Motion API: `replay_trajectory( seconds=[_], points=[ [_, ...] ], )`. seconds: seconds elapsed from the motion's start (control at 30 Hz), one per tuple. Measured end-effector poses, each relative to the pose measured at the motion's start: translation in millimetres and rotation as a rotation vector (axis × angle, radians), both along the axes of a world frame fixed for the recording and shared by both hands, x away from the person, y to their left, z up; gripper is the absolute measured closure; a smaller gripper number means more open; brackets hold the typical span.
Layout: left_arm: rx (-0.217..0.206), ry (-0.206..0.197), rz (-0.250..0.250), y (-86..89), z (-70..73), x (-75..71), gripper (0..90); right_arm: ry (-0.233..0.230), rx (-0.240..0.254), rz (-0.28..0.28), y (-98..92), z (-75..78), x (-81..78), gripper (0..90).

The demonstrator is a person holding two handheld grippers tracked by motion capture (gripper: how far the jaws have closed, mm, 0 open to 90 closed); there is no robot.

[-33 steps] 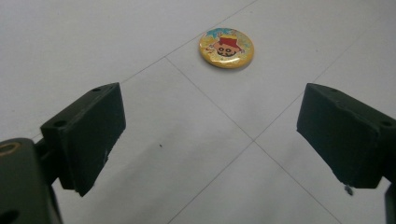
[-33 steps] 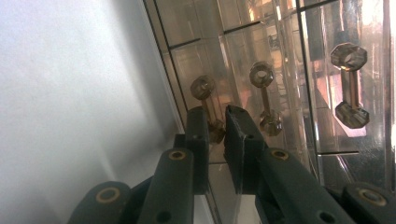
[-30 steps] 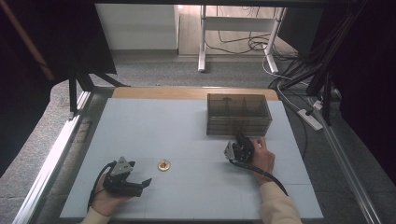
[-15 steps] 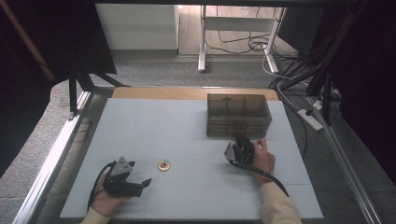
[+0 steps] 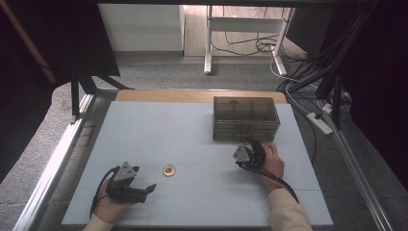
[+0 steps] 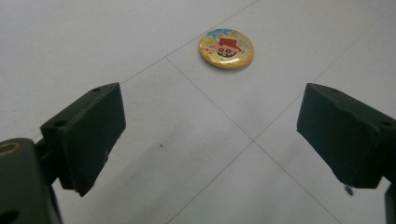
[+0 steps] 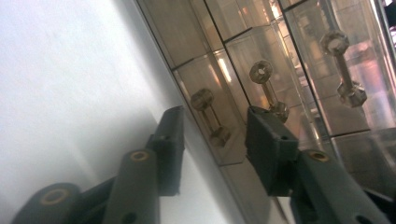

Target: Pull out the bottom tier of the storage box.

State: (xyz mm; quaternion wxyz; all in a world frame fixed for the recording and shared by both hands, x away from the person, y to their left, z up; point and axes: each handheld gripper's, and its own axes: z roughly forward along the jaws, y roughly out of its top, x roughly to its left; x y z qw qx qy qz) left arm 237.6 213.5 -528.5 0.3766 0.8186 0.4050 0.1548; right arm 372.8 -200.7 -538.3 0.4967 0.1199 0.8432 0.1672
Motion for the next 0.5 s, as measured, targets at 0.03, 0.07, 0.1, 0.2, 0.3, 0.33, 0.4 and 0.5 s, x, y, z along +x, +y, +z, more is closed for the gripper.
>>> replay_trajectory(
  seconds=[0.03, 0.07, 0.1, 0.2, 0.3, 0.33, 0.4, 0.5],
  points=[
    [0.0, 0.0, 0.0, 0.0, 0.1, -0.1, 8.1, 0.024, 0.018, -0.004, -0.9, 2.0, -0.2, 53.1],
    [-0.001, 0.0, 0.0, 0.1, 0.2, -0.1, 8.1, 0.038, 0.045, -0.009, -1.5, 2.8, -1.0, 50.8],
    [-0.001, 0.0, 0.001, 0.3, 0.2, -0.1, 8.1, 0.06, 0.057, -0.001, -3.1, 4.7, -1.0, 48.1],
    [-0.001, 0.001, 0.0, 0.1, 0.0, 0.0, 8.1, 0.112, 0.132, -0.003, -6.3, 8.8, -1.9, 44.7],
    [-0.001, 0.0, 0.0, 0.0, 0.2, -0.2, 8.1, 0.155, 0.201, 0.002, -9.7, 13.3, -2.4, 41.6],
    [-0.001, 0.0, 0.0, 0.0, 0.2, -0.3, 8.1, 0.17, 0.228, 0.002, -10.8, 14.7, -2.8, 40.9],
    [-0.001, 0.0, 0.0, 0.1, 0.3, -0.4, 8.1, 0.199, 0.266, 0.006, -13.1, 17.5, -3.1, 38.6],
    [-0.001, -0.001, 0.0, -0.1, 0.2, -0.4, 8.1, 0.236, 0.317, 0.014, -16.4, 21.7, -4.4, 37.2]
  ],
)
